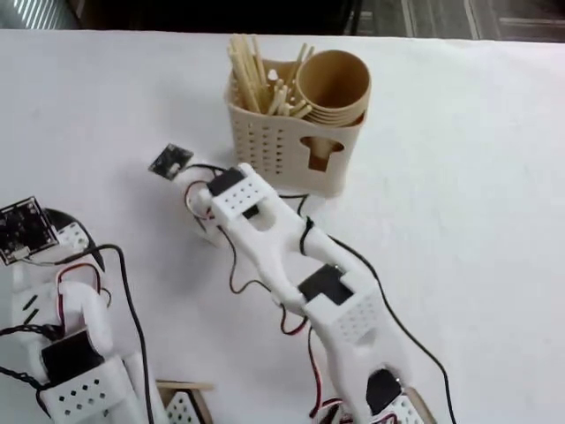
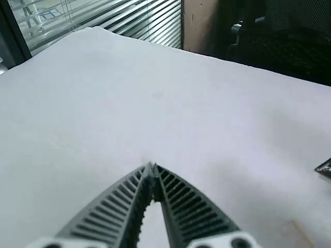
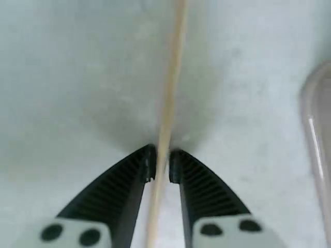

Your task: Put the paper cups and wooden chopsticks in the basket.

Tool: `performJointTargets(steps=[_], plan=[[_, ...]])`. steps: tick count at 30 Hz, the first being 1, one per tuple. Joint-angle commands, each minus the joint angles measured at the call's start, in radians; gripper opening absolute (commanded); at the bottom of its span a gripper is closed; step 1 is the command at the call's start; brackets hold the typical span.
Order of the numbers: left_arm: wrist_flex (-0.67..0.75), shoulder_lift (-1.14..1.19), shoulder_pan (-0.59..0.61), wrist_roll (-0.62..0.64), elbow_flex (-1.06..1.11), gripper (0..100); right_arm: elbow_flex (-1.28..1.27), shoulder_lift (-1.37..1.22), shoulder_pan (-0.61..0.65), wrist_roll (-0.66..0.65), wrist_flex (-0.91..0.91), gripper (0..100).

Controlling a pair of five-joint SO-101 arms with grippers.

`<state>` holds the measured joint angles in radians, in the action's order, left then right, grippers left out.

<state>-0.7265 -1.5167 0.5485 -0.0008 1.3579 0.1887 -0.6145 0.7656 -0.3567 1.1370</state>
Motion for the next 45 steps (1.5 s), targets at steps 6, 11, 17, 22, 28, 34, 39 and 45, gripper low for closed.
performJointTargets(steps=[6,11,17,22,28,34,39,45], plan=[[0.011,-0.015,-0.010,-0.008,-0.009,2,0.253,0.031,0.005,-0.021,0.280,1.8],[0.011,-0.015,-0.010,-0.008,-0.009,2,0.427,0.134,-0.019,0.071,0.381,1.8],[0.011,-0.015,-0.010,-0.008,-0.009,2,0.605,0.288,-0.061,0.135,0.456,1.8],[0.011,-0.015,-0.010,-0.008,-0.009,2,0.747,0.395,-0.128,0.167,0.389,1.8],[0.011,-0.015,-0.010,-0.008,-0.009,2,0.836,0.450,-0.217,0.275,0.200,1.8],[0.011,-0.015,-0.010,-0.008,-0.009,2,0.818,0.437,-0.272,0.345,-0.005,1.8],[0.011,-0.015,-0.010,-0.009,-0.009,2,0.798,0.392,-0.317,0.348,-0.166,1.8],[0.014,-0.015,-0.010,-0.009,-0.009,2,0.789,0.278,-0.363,0.400,-0.262,1.8]])
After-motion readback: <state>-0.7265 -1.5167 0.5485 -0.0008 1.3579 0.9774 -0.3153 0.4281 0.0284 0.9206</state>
